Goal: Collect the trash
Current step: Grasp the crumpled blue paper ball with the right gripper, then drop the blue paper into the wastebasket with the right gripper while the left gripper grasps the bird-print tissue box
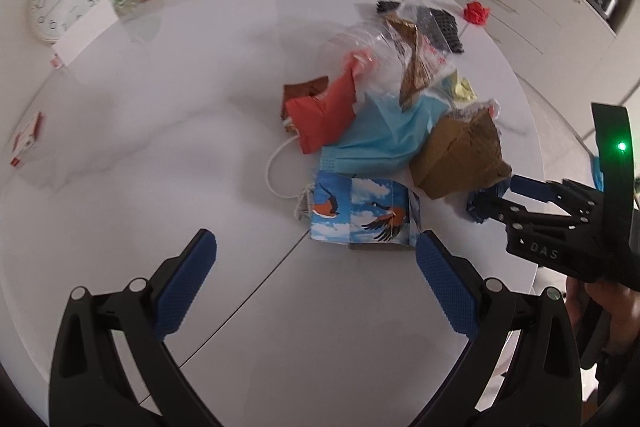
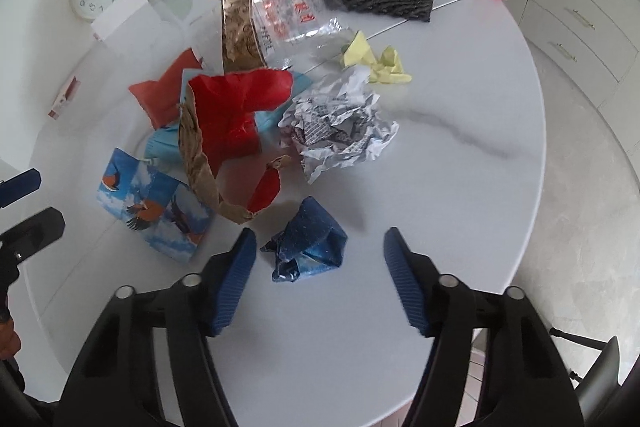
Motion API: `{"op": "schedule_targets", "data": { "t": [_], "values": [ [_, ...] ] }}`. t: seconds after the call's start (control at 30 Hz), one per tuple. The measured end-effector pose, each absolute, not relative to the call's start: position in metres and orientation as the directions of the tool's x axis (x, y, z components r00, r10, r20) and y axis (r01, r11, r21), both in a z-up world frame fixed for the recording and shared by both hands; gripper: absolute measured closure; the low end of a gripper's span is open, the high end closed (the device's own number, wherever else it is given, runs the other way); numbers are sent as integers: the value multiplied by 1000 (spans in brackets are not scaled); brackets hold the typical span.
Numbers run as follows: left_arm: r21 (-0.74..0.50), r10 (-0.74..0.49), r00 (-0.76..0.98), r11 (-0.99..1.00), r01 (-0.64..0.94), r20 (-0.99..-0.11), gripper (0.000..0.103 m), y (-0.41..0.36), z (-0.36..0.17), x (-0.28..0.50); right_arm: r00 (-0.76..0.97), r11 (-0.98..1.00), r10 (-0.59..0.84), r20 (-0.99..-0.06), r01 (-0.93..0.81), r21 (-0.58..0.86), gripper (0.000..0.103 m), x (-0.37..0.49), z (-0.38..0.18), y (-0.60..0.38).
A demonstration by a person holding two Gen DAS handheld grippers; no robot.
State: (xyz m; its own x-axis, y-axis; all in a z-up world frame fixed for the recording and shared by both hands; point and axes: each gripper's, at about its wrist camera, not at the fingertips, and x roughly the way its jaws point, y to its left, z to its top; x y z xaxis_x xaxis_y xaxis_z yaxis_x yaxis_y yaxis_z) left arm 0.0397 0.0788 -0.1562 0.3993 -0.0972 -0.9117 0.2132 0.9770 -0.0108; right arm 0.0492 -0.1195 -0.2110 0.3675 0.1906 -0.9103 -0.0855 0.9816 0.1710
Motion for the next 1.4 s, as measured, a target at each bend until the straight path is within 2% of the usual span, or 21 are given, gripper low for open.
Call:
{"op": "schedule_targets", "data": {
  "t": [0.03, 0.1, 0.17, 0.37, 0.47, 0.63, 0.87, 1.07, 1.13, 1.27, 1.4],
  "values": [
    [-16, -106, 393, 974, 225, -914, 8, 77, -159, 41, 362, 982, 190, -913, -85, 171, 55, 50, -213, -118],
    [-16, -110, 389, 972, 236, -914, 8, 74, -164, 43, 359, 980, 201, -912, -85, 182, 64, 53, -214, -117],
    [-17, -111, 381, 970, 242, -918, 8, 70, -170, 46, 361, 979, 204, -910, -91, 184, 67, 53, -212, -116],
    [-48, -103, 323, 984, 174, -941, 8, 69, -180, 56, 373, 978, 206, -905, -86, 188, 68, 43, -202, -125],
    [-124, -135, 277, 991, 56, -951, 8, 76, -180, 61, 390, 977, 212, -896, -60, 206, 68, 32, -192, -137],
    [-174, -140, 218, 975, -141, -966, 8, 76, -183, 72, 410, 976, 211, -887, -44, 212, 68, 16, -179, -154],
    [-161, -123, 119, 900, -404, -985, 8, 67, -199, 92, 434, 973, 217, -874, -25, 229, 67, -4, -172, -180],
    [-113, -86, 76, 854, -508, -993, 8, 62, -220, 101, 444, 969, 223, -868, -2, 248, 67, -21, -173, -198],
    [-106, -80, 73, 841, -531, -994, 12, 61, -224, 105, 446, 968, 222, -867, 10, 253, 67, -27, -174, -206],
    [-132, -121, 57, 808, -574, -991, 35, 67, -240, 102, 448, 966, 214, -868, 38, 258, 67, -36, -175, -222],
    [-164, -139, 87, 791, -590, -986, 43, 72, -246, 94, 451, 967, 200, -870, 53, 250, 67, -42, -175, -232]
  ]
}}
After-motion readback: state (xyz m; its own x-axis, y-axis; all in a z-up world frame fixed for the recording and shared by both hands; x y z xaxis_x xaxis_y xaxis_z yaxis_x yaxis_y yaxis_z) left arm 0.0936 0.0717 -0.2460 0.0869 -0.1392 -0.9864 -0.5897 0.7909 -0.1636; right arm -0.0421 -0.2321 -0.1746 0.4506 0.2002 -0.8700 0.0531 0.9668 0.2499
